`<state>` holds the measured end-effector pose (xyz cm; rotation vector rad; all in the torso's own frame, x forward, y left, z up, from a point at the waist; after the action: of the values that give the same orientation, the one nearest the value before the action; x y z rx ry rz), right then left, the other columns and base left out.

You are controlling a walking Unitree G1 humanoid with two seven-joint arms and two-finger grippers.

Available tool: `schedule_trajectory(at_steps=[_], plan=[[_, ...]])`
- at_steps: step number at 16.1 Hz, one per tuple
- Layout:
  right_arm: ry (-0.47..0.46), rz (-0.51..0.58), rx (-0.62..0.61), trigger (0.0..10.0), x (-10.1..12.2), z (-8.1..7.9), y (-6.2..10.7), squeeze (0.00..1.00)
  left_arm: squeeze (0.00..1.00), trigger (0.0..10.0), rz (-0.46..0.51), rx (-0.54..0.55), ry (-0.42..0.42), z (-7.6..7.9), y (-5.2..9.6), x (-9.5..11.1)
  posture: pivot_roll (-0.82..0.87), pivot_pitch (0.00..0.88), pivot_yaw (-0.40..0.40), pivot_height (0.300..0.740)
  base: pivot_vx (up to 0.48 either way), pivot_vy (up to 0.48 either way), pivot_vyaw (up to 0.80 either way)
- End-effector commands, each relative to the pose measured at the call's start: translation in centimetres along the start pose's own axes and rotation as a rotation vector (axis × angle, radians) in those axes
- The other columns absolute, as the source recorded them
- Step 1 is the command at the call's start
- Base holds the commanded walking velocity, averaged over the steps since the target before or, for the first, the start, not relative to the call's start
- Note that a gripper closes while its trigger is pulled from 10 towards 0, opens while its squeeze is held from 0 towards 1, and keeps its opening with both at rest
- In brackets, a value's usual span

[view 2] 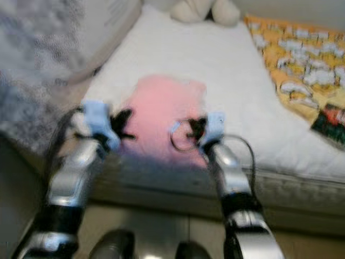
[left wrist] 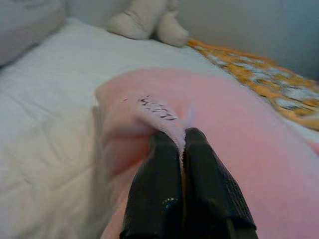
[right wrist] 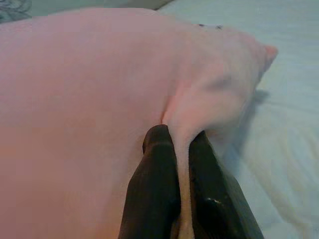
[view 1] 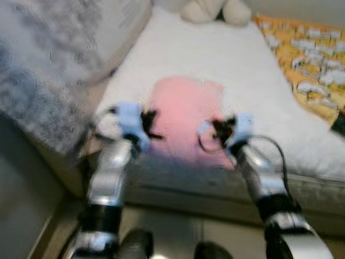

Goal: Clean up the room

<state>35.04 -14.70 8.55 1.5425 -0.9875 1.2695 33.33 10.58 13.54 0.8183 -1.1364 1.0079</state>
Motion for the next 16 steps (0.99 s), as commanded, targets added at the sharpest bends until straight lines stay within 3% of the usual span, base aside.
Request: schedule_trajectory(at_steps=[1, 6, 13, 16], plan=[[0.031, 0.041, 0.003, 10.0, 1.3, -0.2, -0.4, 0.00, 0.00, 10.0, 0.015, 0.031, -0.026, -0.6, -0.1, 0.7, 0.07, 0.000, -0.073, 0.697, 0.000, 0.480, 0.00], [0.084, 0.082, -0.047, 10.0, 2.0, 0.5, -0.3, 0.00, 0.00, 10.0, 0.044, 0.043, -0.059, -1.1, 0.1, 1.0, 0.07, 0.000, -0.075, 0.697, 0.000, 0.000, 0.00], [0.111, 0.115, -0.053, 10.0, 2.2, 0.3, -0.1, 0.00, 0.00, 10.0, 0.064, 0.024, -0.067, -0.8, 0.0, 1.2, 0.07, 0.000, -0.080, 0.697, 0.480, 0.000, 0.00], [0.143, 0.155, -0.054, 10.0, 3.6, 0.4, -0.4, 0.00, 0.00, 10.0, 0.105, 0.027, -0.080, -0.7, -0.3, 2.1, 0.07, 0.000, -0.078, 0.697, 0.480, 0.000, 0.00]])
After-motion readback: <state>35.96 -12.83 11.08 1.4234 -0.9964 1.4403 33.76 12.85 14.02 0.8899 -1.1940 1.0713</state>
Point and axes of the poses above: a point about 5 cm out from each wrist's last joint towards the gripper, its own y axis pointing back from the gripper into the wrist, its own x axis along the axis of the wrist's last joint, z = x × y, the point moved 1 cm from there along -y, pointing out of the wrist towards the gripper, and after that the axes turned 5 degrees about y, right-handed, at the moved point
